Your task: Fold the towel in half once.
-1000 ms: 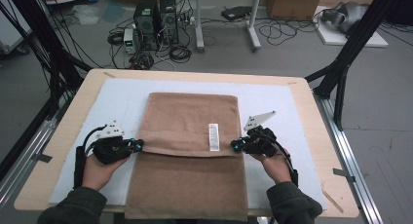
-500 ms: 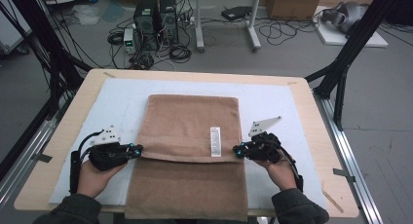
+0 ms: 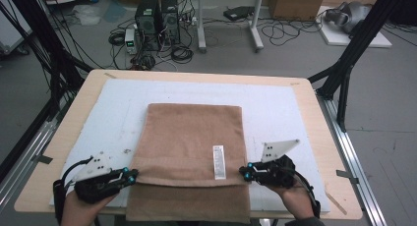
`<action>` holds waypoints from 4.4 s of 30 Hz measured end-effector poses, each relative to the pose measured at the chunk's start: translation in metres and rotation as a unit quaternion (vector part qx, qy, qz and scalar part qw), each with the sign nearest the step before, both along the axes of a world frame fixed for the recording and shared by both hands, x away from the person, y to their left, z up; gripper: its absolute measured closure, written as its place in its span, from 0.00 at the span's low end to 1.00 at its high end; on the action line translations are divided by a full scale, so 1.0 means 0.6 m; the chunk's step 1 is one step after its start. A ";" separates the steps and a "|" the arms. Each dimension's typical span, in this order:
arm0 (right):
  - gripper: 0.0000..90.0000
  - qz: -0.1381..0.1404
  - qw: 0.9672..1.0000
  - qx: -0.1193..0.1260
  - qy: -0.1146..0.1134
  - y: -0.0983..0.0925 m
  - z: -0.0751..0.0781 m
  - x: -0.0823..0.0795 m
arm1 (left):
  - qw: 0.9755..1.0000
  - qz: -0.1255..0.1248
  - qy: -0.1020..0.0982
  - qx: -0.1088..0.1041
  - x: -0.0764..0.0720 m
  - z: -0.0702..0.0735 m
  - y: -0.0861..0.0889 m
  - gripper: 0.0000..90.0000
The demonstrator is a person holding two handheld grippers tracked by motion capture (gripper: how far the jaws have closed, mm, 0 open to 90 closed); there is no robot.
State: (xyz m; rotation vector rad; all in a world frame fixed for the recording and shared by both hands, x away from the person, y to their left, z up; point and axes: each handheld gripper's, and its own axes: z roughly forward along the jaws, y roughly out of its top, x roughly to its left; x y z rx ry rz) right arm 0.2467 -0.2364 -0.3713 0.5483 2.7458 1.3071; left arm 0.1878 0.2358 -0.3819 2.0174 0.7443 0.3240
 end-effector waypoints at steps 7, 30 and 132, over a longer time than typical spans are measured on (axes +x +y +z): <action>0.78 0.025 0.999 0.019 0.026 -0.017 -0.008 -0.031 | 1.000 -0.006 -0.009 -0.013 -0.029 0.002 0.008 0.72; 0.56 -0.139 0.989 -0.049 -0.004 0.028 -0.039 0.252 | 0.993 0.115 -0.001 -0.012 0.260 -0.040 -0.016 0.61; 0.95 -0.043 0.998 -0.048 -0.001 0.024 -0.065 0.087 | 1.000 0.021 0.016 0.015 0.118 -0.063 -0.004 0.96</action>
